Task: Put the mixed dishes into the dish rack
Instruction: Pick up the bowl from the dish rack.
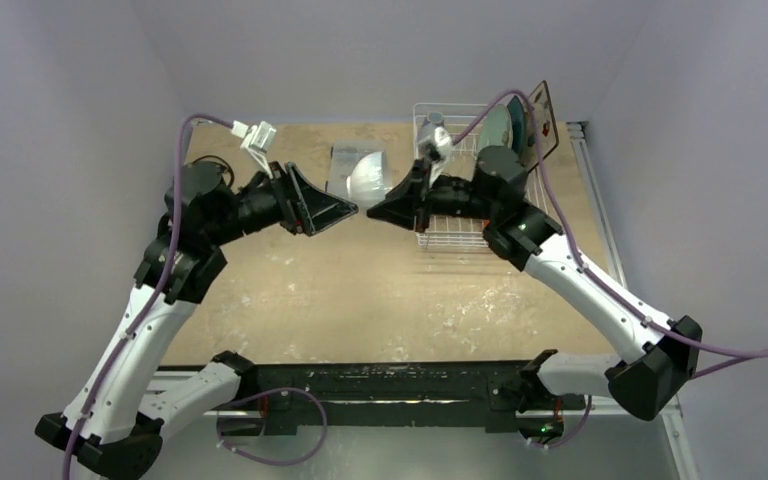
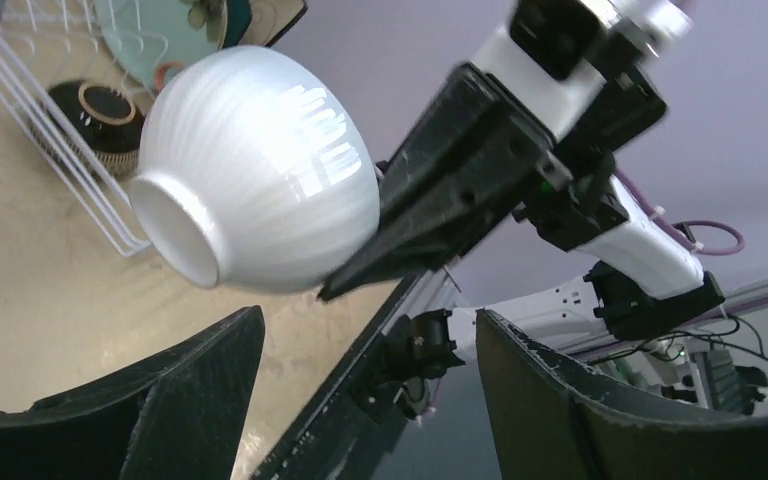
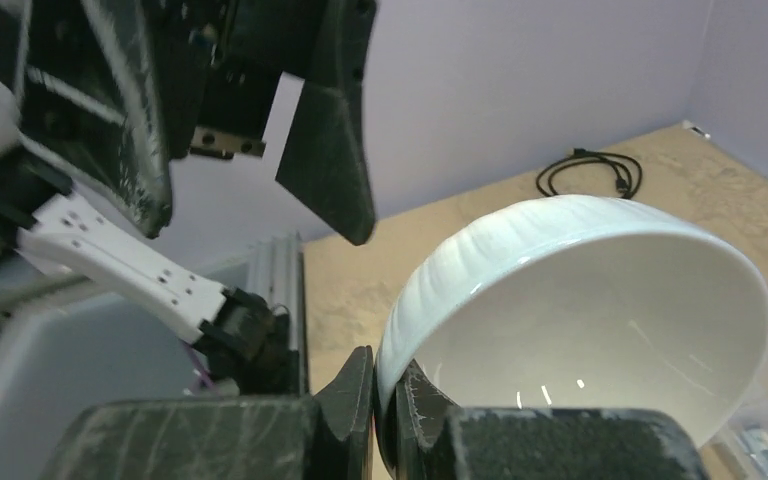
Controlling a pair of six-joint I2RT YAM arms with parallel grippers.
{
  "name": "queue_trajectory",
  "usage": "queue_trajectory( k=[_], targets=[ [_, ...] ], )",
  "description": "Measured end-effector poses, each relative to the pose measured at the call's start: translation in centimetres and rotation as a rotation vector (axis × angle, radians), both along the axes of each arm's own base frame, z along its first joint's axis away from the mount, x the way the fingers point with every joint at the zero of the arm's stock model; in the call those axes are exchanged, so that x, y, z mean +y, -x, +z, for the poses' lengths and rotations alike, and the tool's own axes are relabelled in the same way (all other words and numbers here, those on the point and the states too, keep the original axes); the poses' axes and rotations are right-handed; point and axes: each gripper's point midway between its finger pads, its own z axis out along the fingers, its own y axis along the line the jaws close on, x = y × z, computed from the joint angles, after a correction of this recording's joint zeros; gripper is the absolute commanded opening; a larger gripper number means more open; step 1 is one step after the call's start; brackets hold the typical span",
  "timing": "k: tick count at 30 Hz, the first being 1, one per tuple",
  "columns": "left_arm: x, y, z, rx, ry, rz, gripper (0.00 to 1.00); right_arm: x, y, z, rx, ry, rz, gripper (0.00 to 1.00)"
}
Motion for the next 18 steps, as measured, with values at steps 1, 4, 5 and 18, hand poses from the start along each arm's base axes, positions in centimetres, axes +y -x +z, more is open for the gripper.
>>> queue_trajectory(
  k=[1,4,5,18],
  targets=[
    [-0.1,-0.2,0.2,0.049,-0.007,0.001,0.73,0.5,-0.6,-0.3,-0.051,0.052,-0.051,0.00],
    [-0.1,-0.7,-0.8,0.214,-0.053,0.027,0.68,3.0,2.0,-2.6,-0.130,0.172,-0.049,0.00],
    [0.2,-0.8,-1.6,0.260,-0.072,0.049,0.65,3.2,2.4,-4.0,-0.153,0.235,-0.065,0.00],
    [2.1,-2.5,-8.4,0.339,-0.320,0.293,0.63,3.6,1.9,-12.8,-0.360,0.711,-0.227,0.00]
  ],
)
